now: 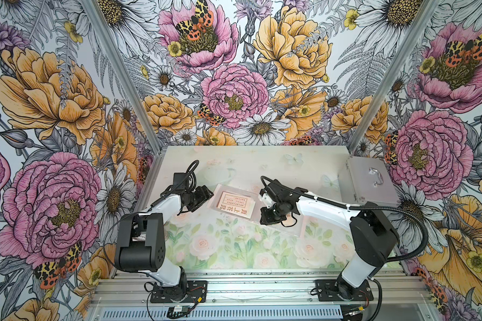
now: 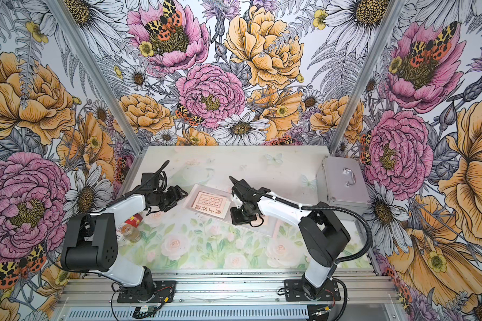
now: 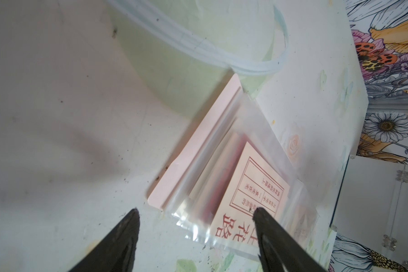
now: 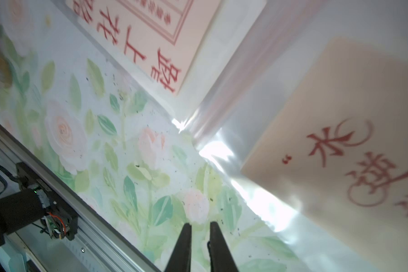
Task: Place the photos into the photo albums
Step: Adjust the photo album at the center of the board, then close the photo album at the center of the board.
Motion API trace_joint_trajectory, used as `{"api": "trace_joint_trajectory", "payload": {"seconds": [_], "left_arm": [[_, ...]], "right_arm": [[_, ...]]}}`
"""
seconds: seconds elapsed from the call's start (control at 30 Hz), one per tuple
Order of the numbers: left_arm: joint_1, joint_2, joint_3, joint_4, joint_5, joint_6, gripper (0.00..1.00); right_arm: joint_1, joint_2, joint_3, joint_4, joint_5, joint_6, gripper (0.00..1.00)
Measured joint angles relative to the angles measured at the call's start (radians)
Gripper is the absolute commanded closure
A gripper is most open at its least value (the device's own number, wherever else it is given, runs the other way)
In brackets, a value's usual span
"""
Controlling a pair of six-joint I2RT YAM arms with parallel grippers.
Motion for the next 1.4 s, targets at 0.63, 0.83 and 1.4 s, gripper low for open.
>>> {"api": "trace_joint_trajectory", "payload": {"seconds": [0.63, 0.83, 1.4], "left_arm": [[-0.046, 0.128, -0.002, 0.088, 0.120, 0.007, 0.24], [-0.079, 0.130, -0.002, 0.119, 0.134, -0.010, 0.25], [-0.186, 0.018, 0.275, 0.034, -0.042, 0.001, 0.27]], "right_arm": [[-0.224, 0.124, 0.019, 0.121, 0.212, -0.002, 0.85], [-0.255, 0.113, 0.003, 0.168, 0.173, 0.021, 0.79], [-0.221, -0.057, -0.527, 1.019, 0.127, 0.785, 0.56]]}}
